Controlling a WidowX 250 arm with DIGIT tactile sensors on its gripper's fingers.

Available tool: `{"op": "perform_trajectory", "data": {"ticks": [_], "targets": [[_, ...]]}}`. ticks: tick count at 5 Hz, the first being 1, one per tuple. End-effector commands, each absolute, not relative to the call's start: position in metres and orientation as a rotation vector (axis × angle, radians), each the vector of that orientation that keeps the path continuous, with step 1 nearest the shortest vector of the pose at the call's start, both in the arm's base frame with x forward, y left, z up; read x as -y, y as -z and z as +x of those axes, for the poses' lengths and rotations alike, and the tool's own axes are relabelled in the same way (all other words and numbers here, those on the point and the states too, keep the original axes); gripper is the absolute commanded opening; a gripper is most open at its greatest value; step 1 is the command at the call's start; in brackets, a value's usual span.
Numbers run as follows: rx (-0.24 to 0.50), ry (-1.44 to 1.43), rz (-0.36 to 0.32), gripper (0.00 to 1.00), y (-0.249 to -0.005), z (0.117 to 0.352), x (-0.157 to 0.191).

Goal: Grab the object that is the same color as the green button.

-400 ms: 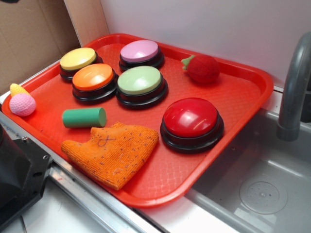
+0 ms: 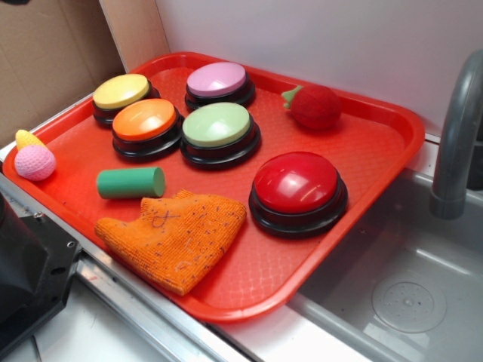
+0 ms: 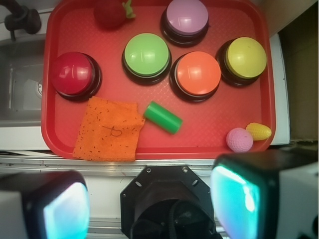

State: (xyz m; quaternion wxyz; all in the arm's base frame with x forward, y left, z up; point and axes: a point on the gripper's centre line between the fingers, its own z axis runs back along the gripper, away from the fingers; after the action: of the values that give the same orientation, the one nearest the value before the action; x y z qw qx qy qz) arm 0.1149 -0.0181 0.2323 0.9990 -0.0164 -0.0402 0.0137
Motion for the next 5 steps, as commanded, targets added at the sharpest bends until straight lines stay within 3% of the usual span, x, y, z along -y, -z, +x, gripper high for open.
{"op": "perform_trajectory", "data": {"ticks": [1,3,5], "targets": [[0.084,0.076,0.043,1.0,-0.207,0.127,0.013],[0.078,0.305,0.123,1.0,-0.156,0.143,0.0],[0.135,0.509,0.11,1.0,-0.1,0.157,-0.01]]}}
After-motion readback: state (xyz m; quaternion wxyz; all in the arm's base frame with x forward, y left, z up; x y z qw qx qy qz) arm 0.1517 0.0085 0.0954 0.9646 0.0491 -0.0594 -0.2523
